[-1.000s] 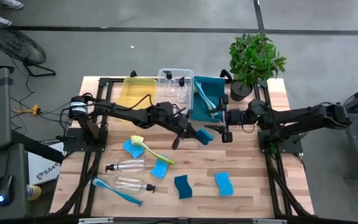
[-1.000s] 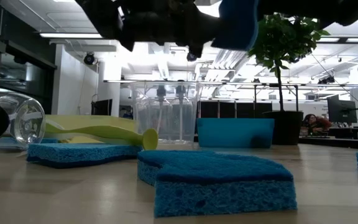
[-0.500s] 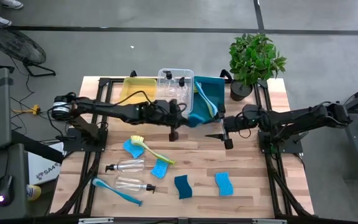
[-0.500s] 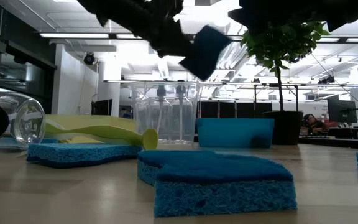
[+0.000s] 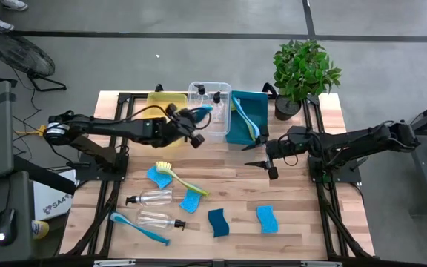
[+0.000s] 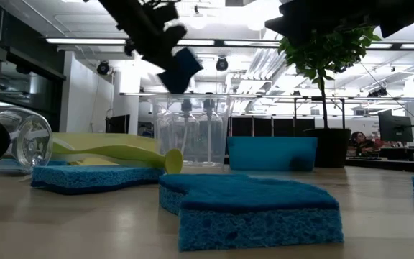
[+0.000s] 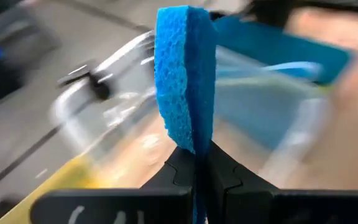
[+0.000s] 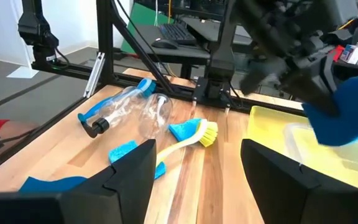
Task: Pick & Place Kitchen Sink Supplies
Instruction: Put the blue sponge into the yellow bin
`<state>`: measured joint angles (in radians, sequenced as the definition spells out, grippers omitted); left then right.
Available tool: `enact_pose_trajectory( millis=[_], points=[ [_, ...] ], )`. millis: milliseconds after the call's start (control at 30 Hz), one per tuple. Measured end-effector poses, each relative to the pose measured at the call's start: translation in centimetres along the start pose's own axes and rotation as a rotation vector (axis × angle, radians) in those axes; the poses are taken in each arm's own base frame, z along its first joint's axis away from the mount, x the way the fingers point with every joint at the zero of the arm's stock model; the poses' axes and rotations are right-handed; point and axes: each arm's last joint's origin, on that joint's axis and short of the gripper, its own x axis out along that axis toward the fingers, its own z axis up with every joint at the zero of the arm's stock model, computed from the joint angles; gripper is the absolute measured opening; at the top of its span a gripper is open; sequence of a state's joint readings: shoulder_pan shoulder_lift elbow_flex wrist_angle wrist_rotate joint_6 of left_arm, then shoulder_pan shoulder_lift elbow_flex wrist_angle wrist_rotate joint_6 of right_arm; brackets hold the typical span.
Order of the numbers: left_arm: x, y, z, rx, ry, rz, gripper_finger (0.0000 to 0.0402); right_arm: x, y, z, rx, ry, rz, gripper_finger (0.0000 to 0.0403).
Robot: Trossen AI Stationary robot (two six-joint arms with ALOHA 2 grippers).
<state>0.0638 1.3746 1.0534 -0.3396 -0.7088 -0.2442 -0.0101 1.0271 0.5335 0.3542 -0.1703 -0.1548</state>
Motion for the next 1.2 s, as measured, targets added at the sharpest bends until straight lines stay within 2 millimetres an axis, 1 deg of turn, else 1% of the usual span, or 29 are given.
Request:
enact_pose_trajectory(
  millis=[167, 267, 400, 500, 767, 967, 1067, 1200],
  points=[
    [-0.1, 0.9, -1.2, -0.035, 0.055, 0.205, 0.0001, 0.0, 0.0, 0.0, 0.001, 0.0, -0.002, 0.0225],
    [-0.3, 1.5, -1.9, -0.067, 0.076, 0.3, 0.0001, 0.0, 0.0, 0.0, 0.013, 0.0, -0.005, 0.0225],
    [-0.6, 2.2, -2.8, -0.103, 0.101, 0.401, 0.0001, 0.0, 0.0, 0.0, 0.021, 0.0, -0.004, 0.0225],
    [-0.5, 2.7, -3.1, -0.128, 0.125, 0.426, 0.0001, 0.0, 0.0, 0.0, 0.024, 0.0, -0.004, 0.0224],
    [-0.5, 2.2, -2.3, -0.145, 0.104, 0.331, 0.0001, 0.0, 0.0, 0.0, 0.021, 0.002, -0.009, 0.0224],
    [-0.5, 2.1, -2.0, -0.135, 0.095, 0.314, 0.0001, 0.0, 0.0, 0.0, 0.02, 0.0, -0.012, 0.0224],
    [-1.0, 2.3, -1.0, -0.146, 0.08, 0.316, 0.0001, 0.0, -0.1, 0.3, 0.014, -0.03, -0.019, 0.0225],
    [-2.2, 2.7, 0.9, -0.16, 0.061, 0.307, 0.0001, -0.1, -0.3, 1.3, -0.027, -0.138, -0.038, 0.0225]
  ],
)
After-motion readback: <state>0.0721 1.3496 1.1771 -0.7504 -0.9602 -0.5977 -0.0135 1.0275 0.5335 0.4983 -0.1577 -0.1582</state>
